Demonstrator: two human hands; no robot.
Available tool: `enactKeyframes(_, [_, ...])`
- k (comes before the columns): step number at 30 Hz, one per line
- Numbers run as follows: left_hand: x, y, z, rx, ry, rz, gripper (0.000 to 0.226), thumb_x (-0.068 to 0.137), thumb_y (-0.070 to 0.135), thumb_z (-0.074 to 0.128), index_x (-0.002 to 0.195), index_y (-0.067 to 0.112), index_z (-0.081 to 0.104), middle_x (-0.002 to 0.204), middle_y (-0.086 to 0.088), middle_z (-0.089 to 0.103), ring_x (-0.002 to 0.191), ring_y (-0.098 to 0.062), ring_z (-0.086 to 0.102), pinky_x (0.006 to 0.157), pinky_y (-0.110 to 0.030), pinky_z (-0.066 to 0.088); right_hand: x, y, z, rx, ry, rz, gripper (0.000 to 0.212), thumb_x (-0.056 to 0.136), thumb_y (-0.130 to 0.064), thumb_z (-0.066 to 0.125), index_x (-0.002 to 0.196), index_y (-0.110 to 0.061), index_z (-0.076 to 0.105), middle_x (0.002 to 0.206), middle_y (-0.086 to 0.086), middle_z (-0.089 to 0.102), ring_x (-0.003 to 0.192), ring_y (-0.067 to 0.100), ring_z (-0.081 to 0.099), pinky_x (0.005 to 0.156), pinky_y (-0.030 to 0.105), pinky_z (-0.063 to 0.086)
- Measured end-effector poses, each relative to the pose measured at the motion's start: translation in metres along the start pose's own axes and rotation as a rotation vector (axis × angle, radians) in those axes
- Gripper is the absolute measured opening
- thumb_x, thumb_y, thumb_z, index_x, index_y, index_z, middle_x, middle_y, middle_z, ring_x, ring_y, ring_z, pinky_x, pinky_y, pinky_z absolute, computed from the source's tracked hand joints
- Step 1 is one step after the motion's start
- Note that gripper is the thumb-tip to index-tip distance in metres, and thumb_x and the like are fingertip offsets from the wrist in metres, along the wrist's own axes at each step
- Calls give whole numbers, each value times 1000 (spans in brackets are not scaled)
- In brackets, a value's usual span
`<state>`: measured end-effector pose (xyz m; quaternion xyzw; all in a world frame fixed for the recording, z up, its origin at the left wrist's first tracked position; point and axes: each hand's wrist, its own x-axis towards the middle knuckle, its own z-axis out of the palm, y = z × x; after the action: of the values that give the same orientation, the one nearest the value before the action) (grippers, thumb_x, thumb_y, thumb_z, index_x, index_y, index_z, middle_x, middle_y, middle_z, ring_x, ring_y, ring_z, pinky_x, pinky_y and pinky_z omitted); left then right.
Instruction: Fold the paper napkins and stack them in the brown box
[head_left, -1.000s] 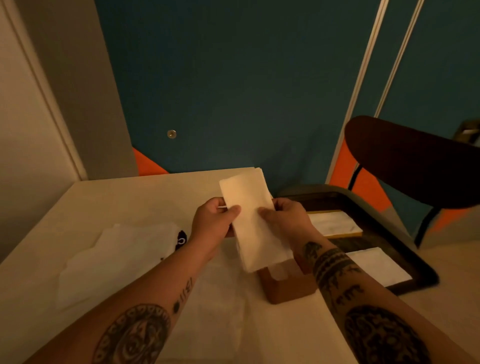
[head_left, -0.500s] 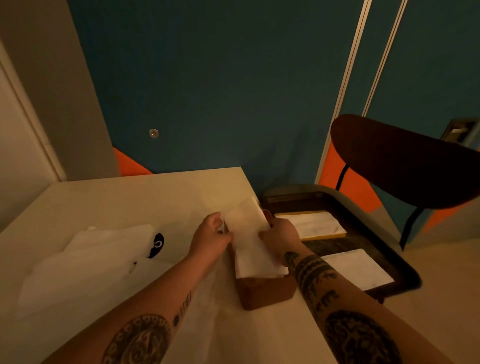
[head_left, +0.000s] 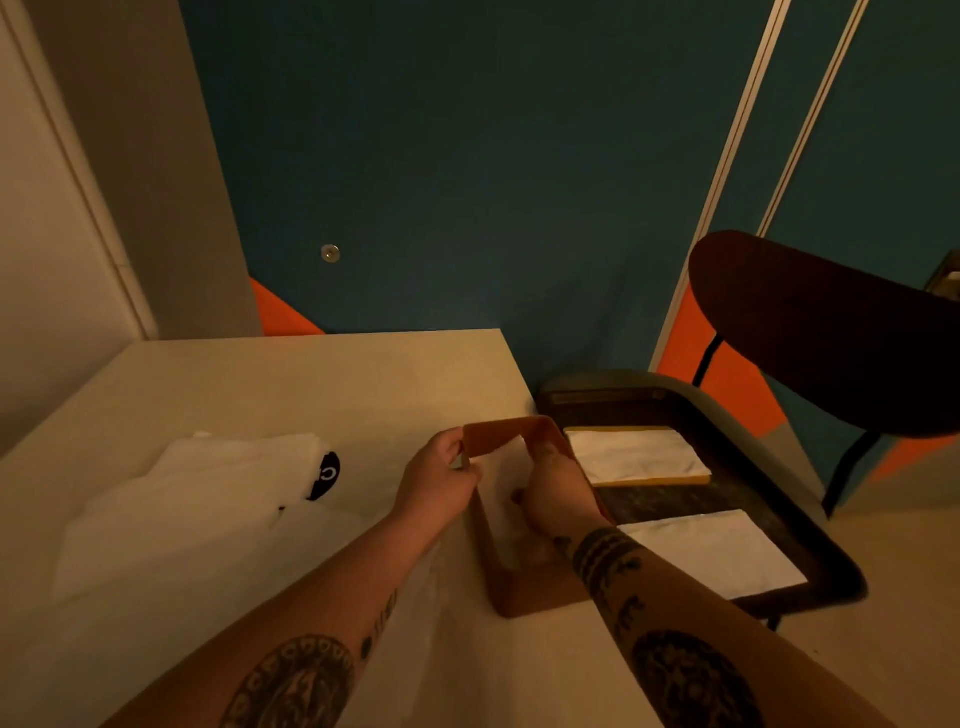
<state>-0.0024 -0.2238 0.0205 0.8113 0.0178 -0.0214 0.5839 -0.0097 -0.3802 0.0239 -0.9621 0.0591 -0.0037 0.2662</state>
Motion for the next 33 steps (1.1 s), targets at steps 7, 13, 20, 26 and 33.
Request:
enactKeyframes(7, [-5, -1, -7, -10, 30, 5, 59, 93, 24, 71, 148, 23, 49, 147, 1, 57, 134, -17, 55, 109, -44, 49, -4, -15, -23, 156, 104, 10, 36, 90, -24, 71, 124, -17, 62, 117, 2, 68, 111, 22, 64, 93, 33, 53])
enactKeyframes(13, [-15, -13, -57, -4, 143, -22, 43, 94, 32, 69, 135, 25, 61, 130, 4, 66, 116, -13, 63, 102, -45, 53, -13, -71, -33, 336, 121, -118, 26, 93, -23, 69, 118, -20, 66, 111, -4, 68, 98, 14, 63, 82, 27, 51])
enactKeyframes(20, [-38, -56, -148, 182, 317, -133, 28, 95, 30, 66, 121, 23, 69, 119, -1, 71, 108, -20, 65, 95, -35, 53, -22, -126, 31, 212, -104, -229, 30, 96, -32, 65, 119, -12, 67, 121, 6, 67, 110, 22, 63, 87, 24, 46])
enactKeyframes(26, [-65, -97, -196, 198, 359, -210, 25, 93, 26, 67, 117, 24, 70, 113, 2, 70, 99, -16, 65, 88, -31, 55, -30, -125, 103, -244, -324, -178, 56, 96, -53, 51, 137, -15, 52, 140, 10, 49, 128, 31, 45, 106, 44, 42])
enactKeyframes(33, [-70, -125, -222, 117, 344, -179, 20, 94, 28, 66, 113, 29, 70, 107, 8, 70, 101, -14, 65, 88, -34, 55, -32, -135, 113, -305, -335, -41, 42, 92, -46, 48, 125, -23, 57, 133, 6, 53, 126, 30, 43, 104, 49, 33])
